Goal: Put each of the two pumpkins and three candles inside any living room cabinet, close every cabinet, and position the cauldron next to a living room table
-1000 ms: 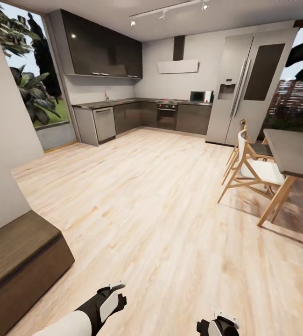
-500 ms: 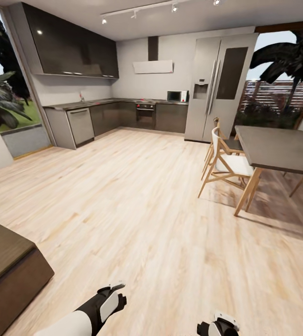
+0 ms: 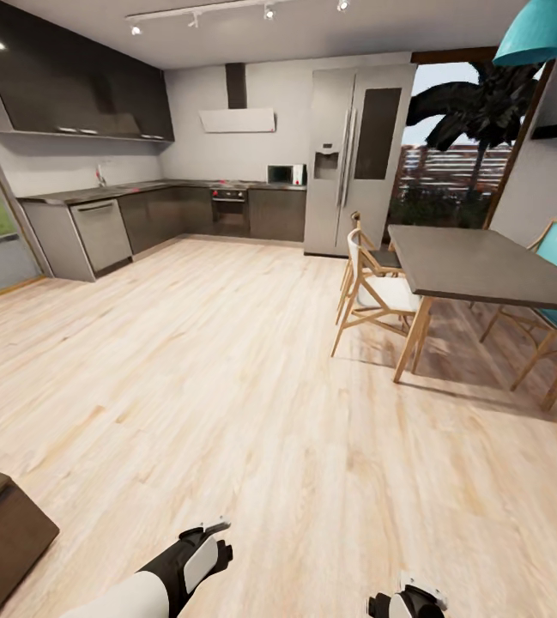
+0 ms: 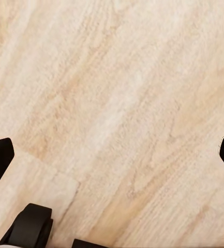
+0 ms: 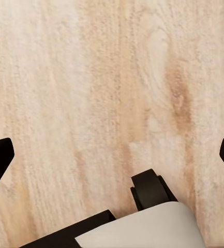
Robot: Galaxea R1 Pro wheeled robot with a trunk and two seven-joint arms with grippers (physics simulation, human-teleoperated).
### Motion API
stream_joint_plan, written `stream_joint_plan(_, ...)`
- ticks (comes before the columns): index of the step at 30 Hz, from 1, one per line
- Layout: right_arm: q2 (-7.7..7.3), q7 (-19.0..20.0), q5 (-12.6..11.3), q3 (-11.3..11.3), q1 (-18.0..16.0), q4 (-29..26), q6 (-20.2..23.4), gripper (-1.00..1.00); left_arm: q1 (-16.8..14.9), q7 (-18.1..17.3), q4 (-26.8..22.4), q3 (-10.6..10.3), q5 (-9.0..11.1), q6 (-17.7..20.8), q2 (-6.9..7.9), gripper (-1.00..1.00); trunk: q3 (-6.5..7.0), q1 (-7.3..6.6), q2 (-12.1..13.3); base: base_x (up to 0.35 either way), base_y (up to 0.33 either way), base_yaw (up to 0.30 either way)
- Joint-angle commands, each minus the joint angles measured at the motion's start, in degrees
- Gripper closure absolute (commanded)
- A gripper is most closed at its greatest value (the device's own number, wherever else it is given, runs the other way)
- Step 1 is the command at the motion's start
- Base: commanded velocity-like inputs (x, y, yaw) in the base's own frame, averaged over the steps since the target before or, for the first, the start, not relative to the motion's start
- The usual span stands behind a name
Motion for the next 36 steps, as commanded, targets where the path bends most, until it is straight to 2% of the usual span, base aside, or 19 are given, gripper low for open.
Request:
stream_joint_plan(1,-0.01,-0.4,-0.5,0.0,0.0,-0.1,0.1,-1.00,0.0,0.4,-0.2,-0.5,0.5,0.3,0.03,-1.00,-0.11,-0.01,0.0,0.000,0.000,-0.245)
stream_joint_plan(36,-0.12,-0.4,-0.6,0.0,0.0,0.0,0.1,-1.00,0.0,0.3,-0.2,-0.5,0.5,0.1,-0.01,-1.00,-1.58,-0.01,0.0,0.000,0.000,-0.252)
